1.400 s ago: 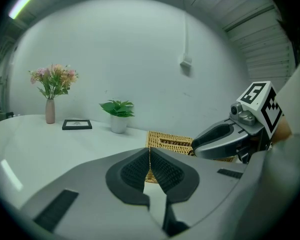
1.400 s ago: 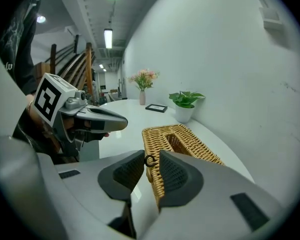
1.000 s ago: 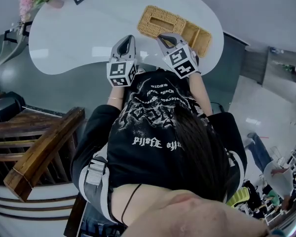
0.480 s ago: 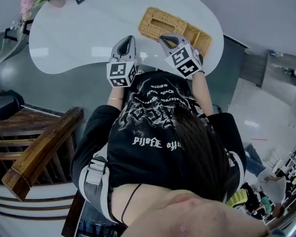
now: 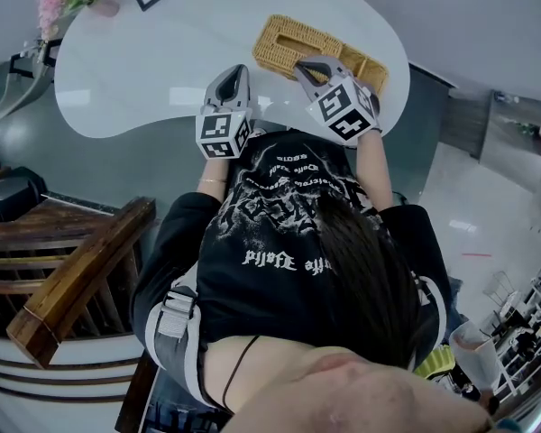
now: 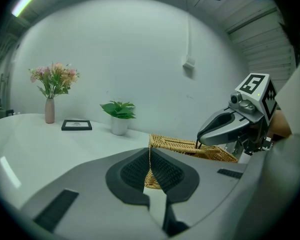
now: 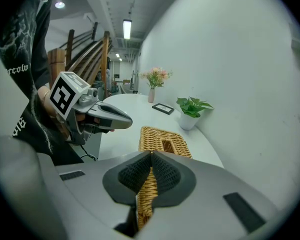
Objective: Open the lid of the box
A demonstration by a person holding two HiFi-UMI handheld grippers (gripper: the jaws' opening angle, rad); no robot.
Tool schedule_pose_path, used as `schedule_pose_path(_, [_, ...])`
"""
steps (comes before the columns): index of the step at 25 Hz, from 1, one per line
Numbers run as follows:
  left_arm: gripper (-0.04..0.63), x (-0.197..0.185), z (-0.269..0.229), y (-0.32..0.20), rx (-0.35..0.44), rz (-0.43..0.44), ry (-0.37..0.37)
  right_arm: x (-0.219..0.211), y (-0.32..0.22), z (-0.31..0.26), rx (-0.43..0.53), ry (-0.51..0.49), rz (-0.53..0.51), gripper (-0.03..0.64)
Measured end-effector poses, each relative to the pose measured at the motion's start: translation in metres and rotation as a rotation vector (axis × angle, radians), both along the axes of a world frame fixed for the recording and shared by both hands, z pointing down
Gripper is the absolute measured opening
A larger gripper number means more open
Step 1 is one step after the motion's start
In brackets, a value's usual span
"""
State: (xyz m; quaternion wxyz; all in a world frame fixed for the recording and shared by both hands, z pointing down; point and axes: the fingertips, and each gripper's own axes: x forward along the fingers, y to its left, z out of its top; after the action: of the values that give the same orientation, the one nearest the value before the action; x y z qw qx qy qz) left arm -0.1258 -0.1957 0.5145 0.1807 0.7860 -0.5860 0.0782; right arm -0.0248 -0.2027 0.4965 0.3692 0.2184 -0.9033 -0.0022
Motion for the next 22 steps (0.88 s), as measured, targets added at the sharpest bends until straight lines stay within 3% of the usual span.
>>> schedule_pose_path(22, [0.025,0.007,0.002,-0.001,-0.012,0.009,0.014,0.011,-0.032,-0.038,0.083,-0.051,0.009,0.034])
